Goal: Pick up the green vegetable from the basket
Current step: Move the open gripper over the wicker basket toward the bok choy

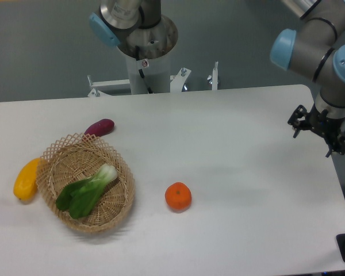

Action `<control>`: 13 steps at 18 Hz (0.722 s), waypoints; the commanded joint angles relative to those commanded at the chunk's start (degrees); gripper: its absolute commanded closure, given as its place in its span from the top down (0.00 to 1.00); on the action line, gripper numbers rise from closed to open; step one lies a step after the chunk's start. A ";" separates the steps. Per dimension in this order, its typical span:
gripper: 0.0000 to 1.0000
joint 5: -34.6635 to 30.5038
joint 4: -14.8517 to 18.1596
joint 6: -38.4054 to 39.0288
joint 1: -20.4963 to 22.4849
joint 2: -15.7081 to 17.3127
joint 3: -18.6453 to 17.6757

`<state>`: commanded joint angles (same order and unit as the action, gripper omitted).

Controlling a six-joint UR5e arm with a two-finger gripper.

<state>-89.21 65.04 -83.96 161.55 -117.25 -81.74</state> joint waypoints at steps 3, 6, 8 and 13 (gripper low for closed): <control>1.00 -0.35 -0.17 3.79 -2.46 0.88 -1.66; 1.00 -0.09 -0.09 8.71 -5.09 1.49 -2.20; 1.00 -0.18 -0.09 12.83 -7.81 1.85 -2.37; 1.00 0.79 -0.18 20.84 -14.41 3.60 -3.52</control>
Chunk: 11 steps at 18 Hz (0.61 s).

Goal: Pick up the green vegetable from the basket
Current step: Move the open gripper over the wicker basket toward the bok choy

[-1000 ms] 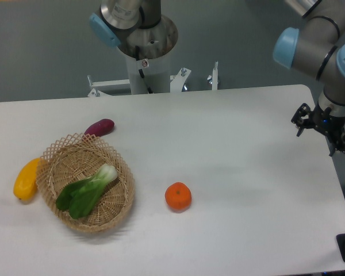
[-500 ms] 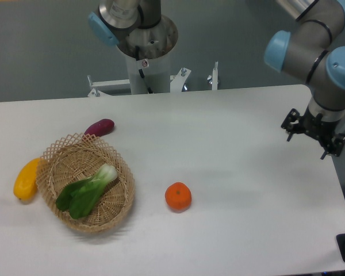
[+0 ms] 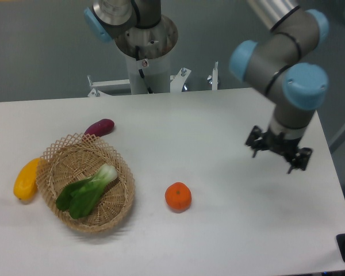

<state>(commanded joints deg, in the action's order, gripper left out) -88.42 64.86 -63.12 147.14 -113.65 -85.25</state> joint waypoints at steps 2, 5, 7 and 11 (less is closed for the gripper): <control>1.00 1.40 0.00 2.98 -2.55 0.97 -0.52; 1.00 2.64 -0.09 6.94 -6.94 2.02 -1.58; 1.00 2.82 -0.17 9.06 -9.84 2.03 -2.37; 1.00 2.90 -0.09 13.10 -15.12 2.29 -2.72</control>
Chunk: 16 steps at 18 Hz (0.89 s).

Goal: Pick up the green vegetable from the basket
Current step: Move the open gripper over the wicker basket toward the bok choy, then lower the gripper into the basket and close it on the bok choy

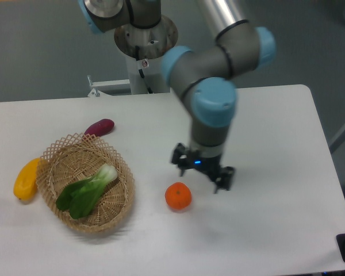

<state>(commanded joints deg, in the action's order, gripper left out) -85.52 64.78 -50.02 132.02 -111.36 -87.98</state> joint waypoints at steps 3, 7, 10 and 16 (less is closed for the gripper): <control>1.00 0.26 -0.09 1.59 -3.87 -0.09 -0.17; 1.00 2.28 -0.26 3.17 -7.65 -0.53 -1.84; 1.00 2.90 -0.62 3.26 -10.02 -0.62 -3.95; 1.00 4.04 -4.92 3.35 -12.93 -0.61 -9.57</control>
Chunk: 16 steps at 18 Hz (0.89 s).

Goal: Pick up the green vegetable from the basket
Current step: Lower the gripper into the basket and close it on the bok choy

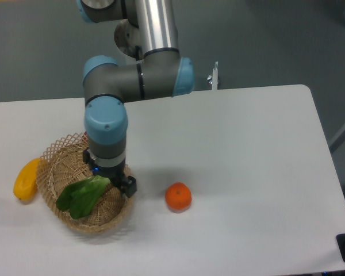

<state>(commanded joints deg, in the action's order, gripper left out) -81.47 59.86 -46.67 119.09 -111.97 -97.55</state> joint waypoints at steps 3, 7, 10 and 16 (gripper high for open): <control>1.00 0.17 -1.49 1.31 -1.32 -0.44 -0.97; 1.00 1.14 -3.77 3.42 -2.02 -1.93 -0.89; 1.00 0.97 -7.82 6.23 -2.37 -3.42 -0.80; 1.00 0.62 -8.09 9.58 -3.52 -5.19 -0.27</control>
<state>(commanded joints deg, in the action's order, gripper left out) -80.86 51.77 -37.09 115.58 -117.16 -97.82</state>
